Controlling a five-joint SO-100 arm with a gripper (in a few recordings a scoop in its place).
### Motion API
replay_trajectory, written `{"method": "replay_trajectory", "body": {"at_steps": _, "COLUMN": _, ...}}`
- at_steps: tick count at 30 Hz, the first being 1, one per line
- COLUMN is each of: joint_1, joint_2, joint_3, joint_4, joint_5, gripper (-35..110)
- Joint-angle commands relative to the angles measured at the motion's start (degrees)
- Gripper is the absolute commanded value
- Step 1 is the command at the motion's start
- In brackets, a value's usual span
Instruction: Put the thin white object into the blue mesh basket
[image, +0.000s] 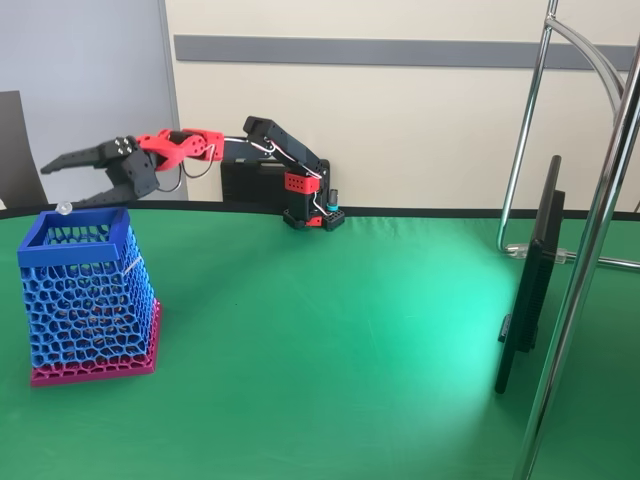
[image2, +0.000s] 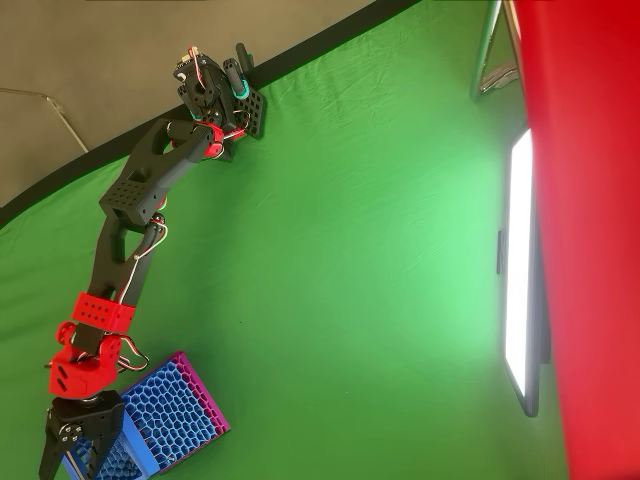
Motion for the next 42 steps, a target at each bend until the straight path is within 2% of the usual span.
{"method": "replay_trajectory", "body": {"at_steps": 1, "joint_1": -0.1, "joint_2": 8.0, "joint_3": 0.4, "joint_4": 1.4, "joint_5": 1.1, "gripper": 29}}
{"method": "replay_trajectory", "body": {"at_steps": 7, "joint_1": -0.9, "joint_2": 15.7, "joint_3": 2.3, "joint_4": 7.6, "joint_5": 1.2, "gripper": 26}}
{"method": "replay_trajectory", "body": {"at_steps": 12, "joint_1": -2.7, "joint_2": 25.2, "joint_3": 10.4, "joint_4": 10.6, "joint_5": 0.2, "gripper": 21}}
{"method": "replay_trajectory", "body": {"at_steps": 32, "joint_1": -20.8, "joint_2": 80.5, "joint_3": 72.2, "joint_4": 7.8, "joint_5": -19.2, "gripper": 1}}
{"method": "replay_trajectory", "body": {"at_steps": 42, "joint_1": -29.0, "joint_2": 109.5, "joint_3": 108.1, "joint_4": 3.0, "joint_5": -27.7, "gripper": 1}}
